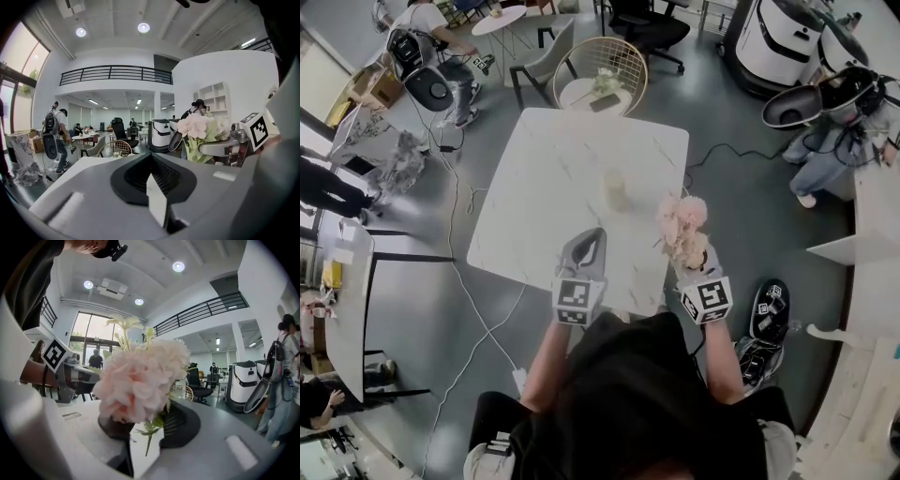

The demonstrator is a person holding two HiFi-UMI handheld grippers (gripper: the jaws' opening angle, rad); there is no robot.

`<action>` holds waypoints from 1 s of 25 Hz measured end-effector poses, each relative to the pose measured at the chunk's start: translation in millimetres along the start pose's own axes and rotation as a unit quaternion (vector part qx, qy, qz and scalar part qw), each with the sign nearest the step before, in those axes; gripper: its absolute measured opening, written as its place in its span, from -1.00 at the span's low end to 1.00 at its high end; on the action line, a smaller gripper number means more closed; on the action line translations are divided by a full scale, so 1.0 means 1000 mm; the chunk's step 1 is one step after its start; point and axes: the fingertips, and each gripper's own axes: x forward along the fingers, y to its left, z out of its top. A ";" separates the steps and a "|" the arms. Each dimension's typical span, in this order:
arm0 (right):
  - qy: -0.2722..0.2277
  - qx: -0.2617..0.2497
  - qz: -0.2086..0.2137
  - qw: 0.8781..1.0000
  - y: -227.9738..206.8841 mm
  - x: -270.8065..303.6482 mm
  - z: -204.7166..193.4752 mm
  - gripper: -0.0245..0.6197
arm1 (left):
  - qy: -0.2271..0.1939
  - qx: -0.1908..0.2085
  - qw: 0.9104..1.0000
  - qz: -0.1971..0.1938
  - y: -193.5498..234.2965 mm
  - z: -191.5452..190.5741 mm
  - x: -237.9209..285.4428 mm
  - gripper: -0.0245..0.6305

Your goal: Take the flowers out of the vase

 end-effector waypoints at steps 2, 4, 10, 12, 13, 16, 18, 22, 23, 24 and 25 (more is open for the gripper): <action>-0.002 0.000 -0.001 1.000 -0.001 0.000 0.000 -0.54 | 0.001 0.001 1.000 -0.001 0.000 -0.002 0.001 -0.90; -0.003 -0.001 -0.001 1.000 -0.002 0.000 0.000 -0.54 | 0.002 0.002 1.000 -0.001 -0.001 -0.003 0.002 -0.90; -0.006 0.001 -0.001 1.000 -0.004 0.000 0.000 -0.54 | 0.003 0.000 1.000 -0.002 -0.002 -0.003 0.004 -0.90; -0.007 0.002 0.000 1.000 -0.004 0.000 0.000 -0.54 | 0.003 0.001 1.000 -0.003 -0.003 -0.003 0.004 -0.90; -0.008 0.004 0.000 1.000 -0.005 0.000 0.001 -0.54 | 0.003 0.001 1.000 -0.003 -0.003 -0.003 0.004 -0.90; -0.009 0.006 0.000 1.000 -0.006 -0.001 0.003 -0.54 | 0.004 0.001 1.000 -0.002 -0.004 -0.003 0.004 -0.90; -0.010 0.007 0.000 1.000 -0.006 -0.002 0.003 -0.54 | 0.005 0.000 1.000 -0.002 -0.005 -0.003 0.003 -0.90; -0.010 0.009 0.001 1.000 -0.007 -0.003 0.002 -0.54 | 0.007 -0.001 1.000 0.000 -0.006 -0.005 0.003 -0.90; -0.010 0.009 0.001 1.000 -0.007 -0.004 0.001 -0.54 | 0.007 -0.001 1.000 0.001 -0.006 -0.005 0.003 -0.90; -0.010 0.009 0.002 1.000 -0.007 -0.004 0.001 -0.54 | 0.007 -0.001 1.000 0.001 -0.007 -0.005 0.003 -0.90; -0.010 0.009 0.002 1.000 -0.006 -0.004 0.002 -0.54 | 0.007 0.000 1.000 0.001 -0.006 -0.005 0.002 -0.90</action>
